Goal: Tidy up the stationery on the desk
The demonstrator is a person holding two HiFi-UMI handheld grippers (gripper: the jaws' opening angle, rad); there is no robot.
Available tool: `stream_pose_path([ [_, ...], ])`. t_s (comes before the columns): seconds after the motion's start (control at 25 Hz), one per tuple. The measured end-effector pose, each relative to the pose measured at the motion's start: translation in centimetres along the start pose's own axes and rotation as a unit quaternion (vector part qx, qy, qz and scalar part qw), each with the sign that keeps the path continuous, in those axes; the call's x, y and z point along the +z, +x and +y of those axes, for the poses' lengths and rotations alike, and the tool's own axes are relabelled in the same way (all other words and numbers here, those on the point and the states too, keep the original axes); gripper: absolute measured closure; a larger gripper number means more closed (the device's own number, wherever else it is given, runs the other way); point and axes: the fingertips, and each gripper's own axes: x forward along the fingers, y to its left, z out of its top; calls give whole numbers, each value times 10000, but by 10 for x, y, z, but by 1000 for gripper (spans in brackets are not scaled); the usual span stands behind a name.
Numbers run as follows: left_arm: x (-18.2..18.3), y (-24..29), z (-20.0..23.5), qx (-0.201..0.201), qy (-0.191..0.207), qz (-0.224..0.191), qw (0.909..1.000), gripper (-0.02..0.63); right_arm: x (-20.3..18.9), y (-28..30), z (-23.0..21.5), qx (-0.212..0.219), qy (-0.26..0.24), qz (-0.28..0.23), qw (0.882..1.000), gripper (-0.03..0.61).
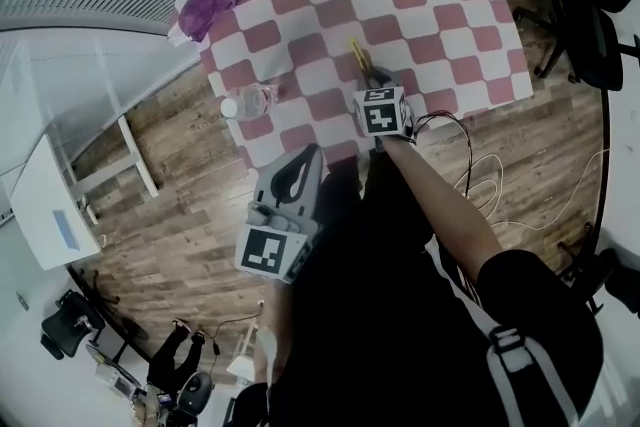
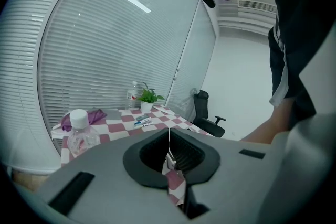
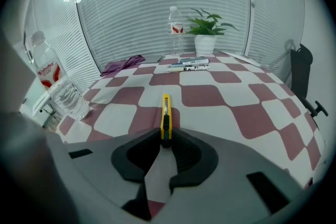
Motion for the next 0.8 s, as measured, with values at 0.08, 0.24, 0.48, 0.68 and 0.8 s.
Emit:
stream_pose_path([
  [0.08, -2, -2, -1, -47, 23, 16, 10000, 580, 0, 0, 1, 6, 44, -4, 10000, 495],
  [0.24, -1, -5, -2, -128, 66, 13, 9999, 580, 2, -4, 4, 41, 95, -41, 9999, 485],
  [0.48, 5, -4, -3, -211, 145, -30, 9997, 580, 7, -12, 2, 48, 106, -131, 9998, 468],
  [0.68, 17, 6, -4, -221, 159, -115, 9996, 580, 21, -20, -16, 22, 38, -223, 9997, 468],
  [0.8, 24, 17, -7, -196, 150, -173, 9995, 580, 38, -19, -33, 15, -128, -359, 9993, 468],
])
